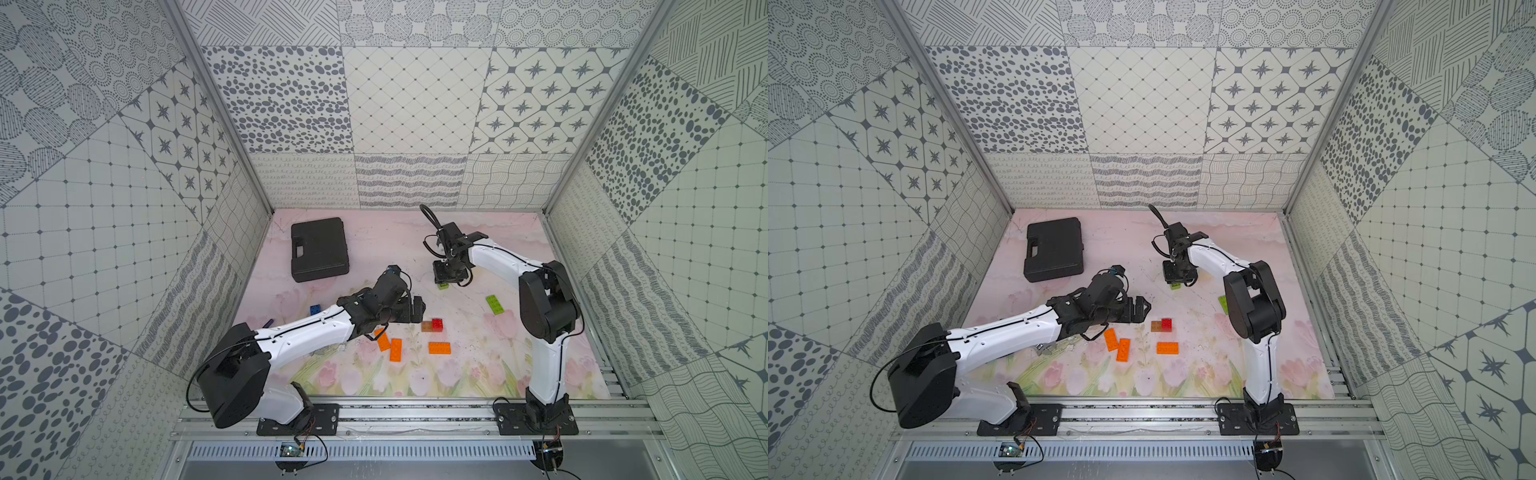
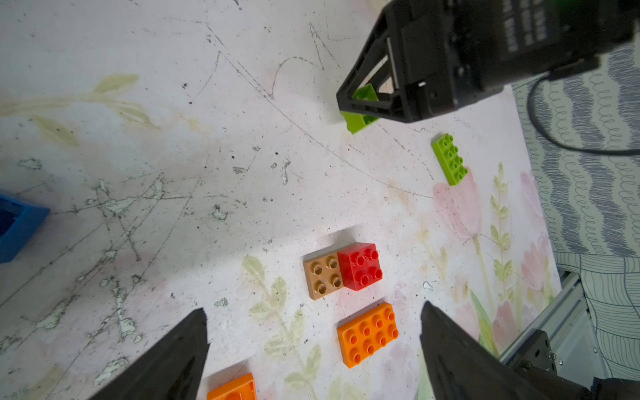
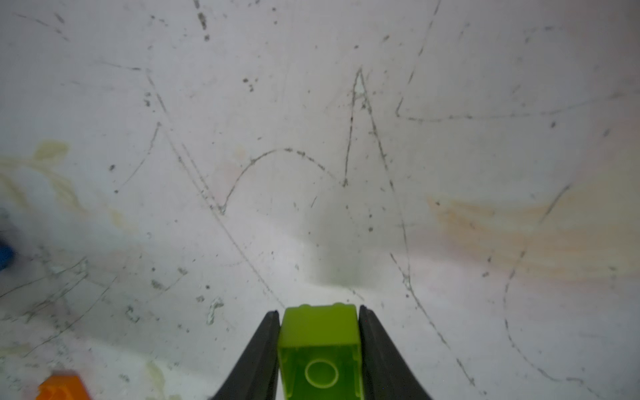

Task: Assemble the number 5 with lego
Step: Pick up the lego brick from the center of the board.

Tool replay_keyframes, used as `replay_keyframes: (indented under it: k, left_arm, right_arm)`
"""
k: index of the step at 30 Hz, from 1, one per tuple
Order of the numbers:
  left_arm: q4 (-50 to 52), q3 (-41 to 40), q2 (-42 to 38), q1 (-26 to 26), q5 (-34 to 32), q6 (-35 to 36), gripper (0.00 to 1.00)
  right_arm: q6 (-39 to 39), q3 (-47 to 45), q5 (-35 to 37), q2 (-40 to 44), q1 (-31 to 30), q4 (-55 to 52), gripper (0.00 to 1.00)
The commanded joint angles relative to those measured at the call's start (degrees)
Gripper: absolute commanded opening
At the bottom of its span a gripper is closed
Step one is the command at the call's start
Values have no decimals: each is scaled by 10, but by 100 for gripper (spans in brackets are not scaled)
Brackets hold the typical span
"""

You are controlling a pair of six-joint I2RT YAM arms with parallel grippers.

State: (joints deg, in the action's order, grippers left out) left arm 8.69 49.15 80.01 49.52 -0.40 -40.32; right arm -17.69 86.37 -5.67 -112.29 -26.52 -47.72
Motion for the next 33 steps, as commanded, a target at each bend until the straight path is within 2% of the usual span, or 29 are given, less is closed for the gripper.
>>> replay_keyframes:
  k: [1,6,9,13,15,20,23,26,29,33]
  left_arm:
    - [-44,-17,-24,-3,4,16,99]
    - [-112,-38,-26,-3,41,69,99]
    - [-174,-60,-12,-2,78,172,99]
    - [-232,-107,-20,-3,108,367,93]
    - [-275,-138,-31,-8,124,416,91]
    - [-296,-133,-14,-48,243,426,76]
    - [-333,-135,0,-57,292,434,76]
    - [-337,-128,26,-60,361,488,77]
    - [-315,-111,38,-60,333,518,76]
    - [-373,-124,51,-60,304,536,78]
  right_arm:
    - [-54,-66,-59,84,3,41,39]
    - [-135,-189,-153,183,6,127,39]
    - [-173,-242,-202,218,6,171,40]
    - [-193,-277,-235,235,6,194,41]
    - [-195,-286,-248,238,6,195,40]
    - [-198,-297,-278,249,7,196,41]
    - [-205,-308,-287,261,6,206,41]
    - [-210,-313,-310,265,6,211,41]
    - [-212,-315,-327,268,5,218,41]
    - [-217,-314,-350,269,4,224,41]
